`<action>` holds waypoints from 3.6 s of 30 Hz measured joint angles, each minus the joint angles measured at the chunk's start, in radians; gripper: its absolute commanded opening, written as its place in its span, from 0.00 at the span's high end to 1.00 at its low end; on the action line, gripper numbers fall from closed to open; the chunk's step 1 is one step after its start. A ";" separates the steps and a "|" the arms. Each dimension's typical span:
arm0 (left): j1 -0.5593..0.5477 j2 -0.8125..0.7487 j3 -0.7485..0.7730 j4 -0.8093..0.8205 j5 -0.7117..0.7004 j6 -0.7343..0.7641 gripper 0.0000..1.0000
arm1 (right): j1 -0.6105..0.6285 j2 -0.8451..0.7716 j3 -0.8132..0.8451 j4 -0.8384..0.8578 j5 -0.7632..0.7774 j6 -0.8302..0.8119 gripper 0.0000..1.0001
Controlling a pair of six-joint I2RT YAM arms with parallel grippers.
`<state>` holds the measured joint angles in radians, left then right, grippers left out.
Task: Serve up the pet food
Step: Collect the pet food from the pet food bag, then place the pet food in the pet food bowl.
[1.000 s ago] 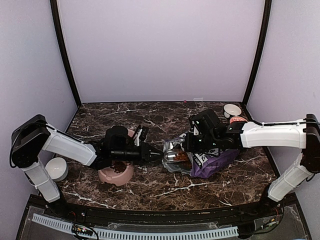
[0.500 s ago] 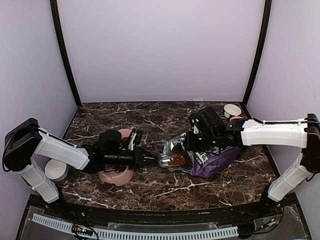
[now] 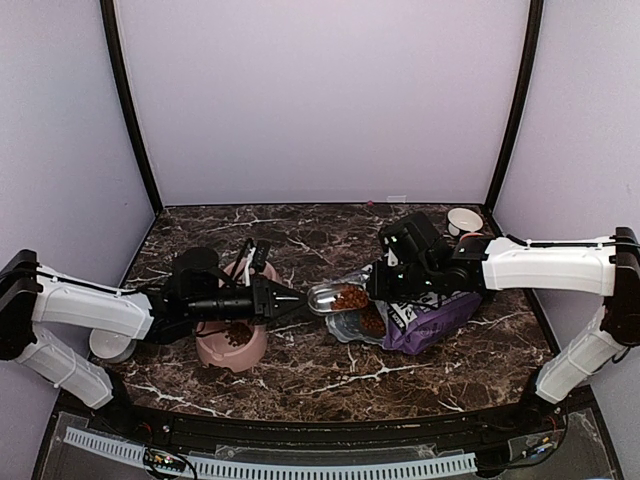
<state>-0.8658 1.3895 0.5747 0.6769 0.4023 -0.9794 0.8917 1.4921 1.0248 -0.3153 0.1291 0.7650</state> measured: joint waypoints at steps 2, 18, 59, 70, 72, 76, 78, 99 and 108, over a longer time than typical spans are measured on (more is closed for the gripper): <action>0.000 -0.021 0.000 -0.013 -0.004 0.003 1.00 | 0.000 0.000 0.000 0.000 0.000 0.000 1.00; 0.000 -0.115 0.003 -0.046 -0.033 -0.029 1.00 | 0.000 0.000 -0.002 0.002 0.000 0.005 1.00; 0.011 -0.039 0.092 0.055 0.049 -0.098 1.00 | -0.003 0.000 -0.019 0.023 -0.002 0.013 1.00; 0.039 -0.224 0.081 -0.169 -0.014 -0.014 1.00 | -0.003 0.002 -0.019 0.025 -0.002 0.006 1.00; 0.050 -0.273 0.067 -0.215 -0.030 -0.003 1.00 | -0.003 0.002 -0.019 0.025 -0.002 0.003 1.00; 0.073 -0.381 0.023 -0.305 -0.064 0.010 1.00 | -0.003 0.002 -0.019 0.026 -0.002 0.002 1.00; 0.085 -0.431 0.006 -0.351 -0.077 0.014 1.00 | -0.003 0.002 -0.019 0.026 -0.002 0.002 1.00; 0.176 -0.855 -0.041 -0.914 -0.281 0.055 1.00 | -0.003 0.012 -0.024 0.039 -0.011 -0.001 1.00; 0.177 -0.981 -0.041 -1.078 -0.358 0.052 1.00 | -0.003 0.013 -0.024 0.041 -0.014 -0.001 1.00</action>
<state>-0.6891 0.4084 0.5339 -0.4011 0.0441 -0.9272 0.8890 1.5055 1.0008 -0.2741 0.1154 0.7643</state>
